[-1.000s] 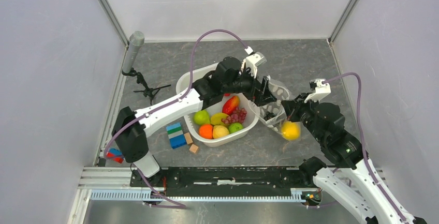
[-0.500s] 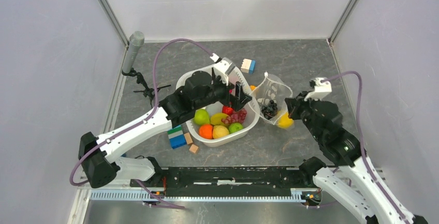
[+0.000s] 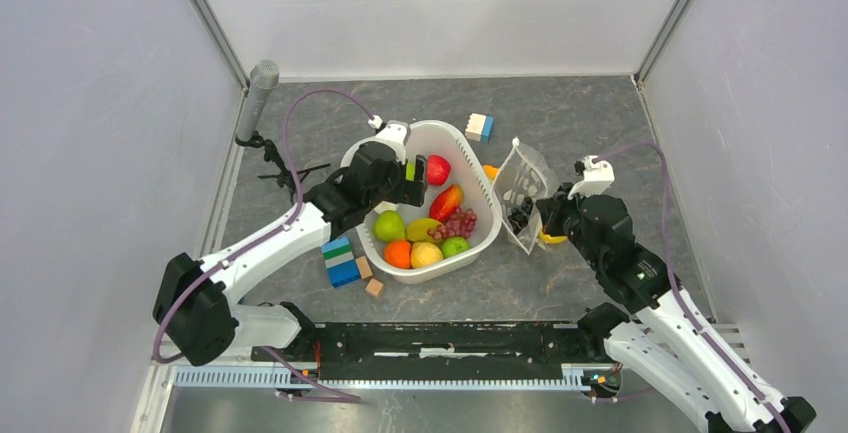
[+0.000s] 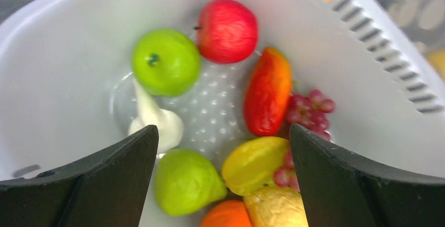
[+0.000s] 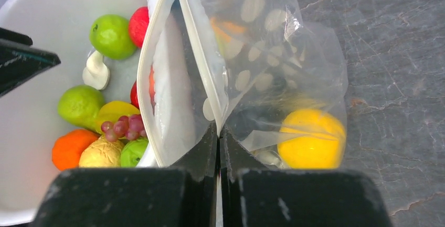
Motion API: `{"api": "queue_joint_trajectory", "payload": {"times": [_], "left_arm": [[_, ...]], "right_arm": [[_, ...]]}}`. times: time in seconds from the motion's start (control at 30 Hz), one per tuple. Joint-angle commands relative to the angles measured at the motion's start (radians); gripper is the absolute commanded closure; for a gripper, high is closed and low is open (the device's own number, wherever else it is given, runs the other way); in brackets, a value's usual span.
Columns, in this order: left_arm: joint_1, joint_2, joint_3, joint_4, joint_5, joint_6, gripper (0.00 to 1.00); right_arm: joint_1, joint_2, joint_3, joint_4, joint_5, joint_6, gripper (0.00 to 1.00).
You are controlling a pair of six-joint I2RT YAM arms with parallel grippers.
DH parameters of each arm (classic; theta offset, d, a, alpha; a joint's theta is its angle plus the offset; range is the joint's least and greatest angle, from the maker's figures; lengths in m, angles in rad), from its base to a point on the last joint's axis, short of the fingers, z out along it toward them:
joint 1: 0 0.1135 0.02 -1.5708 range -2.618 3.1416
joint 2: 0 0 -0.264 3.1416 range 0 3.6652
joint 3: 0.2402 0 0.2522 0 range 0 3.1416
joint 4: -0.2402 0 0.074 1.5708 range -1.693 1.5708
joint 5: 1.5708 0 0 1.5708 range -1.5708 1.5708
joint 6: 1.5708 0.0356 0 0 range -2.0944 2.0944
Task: Place the food in the zip-top bag and seal the zipper
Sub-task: Pick up the fake fruit from the bin.
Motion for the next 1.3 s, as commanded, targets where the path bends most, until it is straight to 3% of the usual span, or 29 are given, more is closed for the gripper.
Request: {"api": "queue_joint_trajectory", "payload": {"times": [0.0,0.47,0.73,0.93,1.1,1.27], "left_arm": [[0.062,0.074,0.031,0.034,-0.074,-0.023,0.0],[0.167,0.335,0.137,0.172,-0.085,-0.038,0.0],[0.169,0.429,0.131,0.206,-0.074,-0.067,0.07],[0.169,0.455,0.119,0.213,-0.059,-0.083,0.15],[0.17,0.444,0.117,0.214,-0.038,-0.078,0.34],[0.17,0.403,0.095,0.213,-0.022,-0.082,0.45]], "right_arm": [[0.001,0.011,0.024,0.038,-0.034,0.012,0.98],[0.001,-0.011,0.019,0.045,-0.055,0.008,0.97],[0.001,-0.007,0.022,0.042,-0.061,0.003,0.97],[0.001,0.0,0.021,0.041,-0.07,0.004,0.97],[0.001,-0.002,0.022,0.043,-0.076,0.004,0.97],[0.002,-0.008,0.023,0.042,-0.078,0.008,0.97]]}}
